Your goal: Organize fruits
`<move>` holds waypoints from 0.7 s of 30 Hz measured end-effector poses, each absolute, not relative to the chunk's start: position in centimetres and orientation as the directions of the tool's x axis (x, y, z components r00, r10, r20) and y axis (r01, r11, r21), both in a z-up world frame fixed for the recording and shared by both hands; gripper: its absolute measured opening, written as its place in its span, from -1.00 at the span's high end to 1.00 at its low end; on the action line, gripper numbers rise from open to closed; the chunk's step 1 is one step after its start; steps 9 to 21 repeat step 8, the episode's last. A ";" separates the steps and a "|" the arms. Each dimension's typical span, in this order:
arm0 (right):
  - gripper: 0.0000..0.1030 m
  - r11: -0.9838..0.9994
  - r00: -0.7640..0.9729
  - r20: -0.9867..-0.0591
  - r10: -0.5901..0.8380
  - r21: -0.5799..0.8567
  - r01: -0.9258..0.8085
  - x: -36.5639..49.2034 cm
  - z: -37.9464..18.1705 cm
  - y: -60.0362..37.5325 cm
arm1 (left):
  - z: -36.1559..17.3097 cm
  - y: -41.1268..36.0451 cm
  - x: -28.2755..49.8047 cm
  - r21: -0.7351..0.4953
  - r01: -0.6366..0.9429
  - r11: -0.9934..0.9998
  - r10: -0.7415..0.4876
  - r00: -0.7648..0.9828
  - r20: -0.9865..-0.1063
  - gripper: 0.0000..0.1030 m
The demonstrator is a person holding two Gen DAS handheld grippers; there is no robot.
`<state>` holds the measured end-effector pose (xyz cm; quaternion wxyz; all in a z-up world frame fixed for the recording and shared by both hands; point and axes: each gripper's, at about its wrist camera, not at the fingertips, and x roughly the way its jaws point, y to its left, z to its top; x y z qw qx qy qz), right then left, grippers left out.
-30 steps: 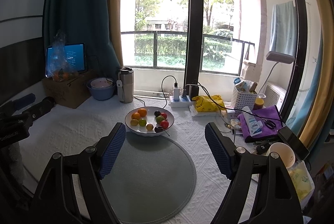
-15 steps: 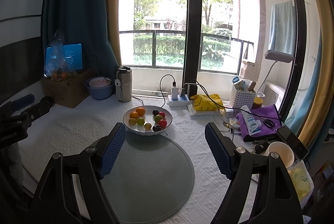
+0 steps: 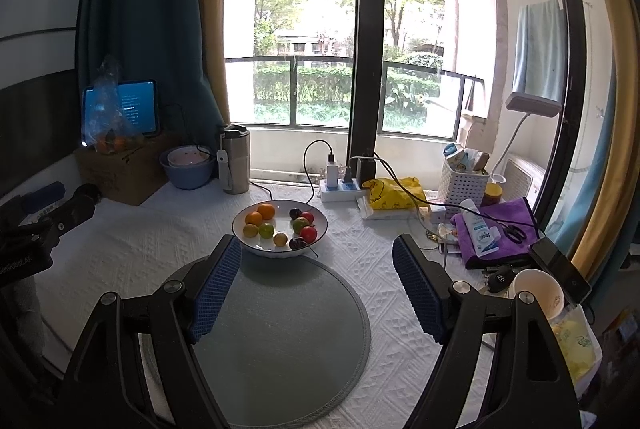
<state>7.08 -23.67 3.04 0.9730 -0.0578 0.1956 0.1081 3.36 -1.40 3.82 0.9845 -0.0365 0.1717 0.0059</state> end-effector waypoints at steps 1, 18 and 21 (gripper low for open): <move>-0.57 0.970 0.900 -0.394 0.187 -0.071 -0.233 7.2 3.0 -23.7 | 3.8 -1.4 3.5 -0.069 -0.024 0.997 -0.001 0.941 -0.339 -0.77; -0.57 0.968 0.891 -0.410 0.194 -0.067 -0.241 8.4 2.6 -23.7 | 3.7 -1.3 4.1 -0.063 -0.021 0.998 -0.001 0.942 -0.335 -0.77; -0.57 0.968 0.891 -0.410 0.194 -0.067 -0.241 8.4 2.6 -23.7 | 3.7 -1.3 4.1 -0.063 -0.021 0.998 -0.001 0.942 -0.335 -0.77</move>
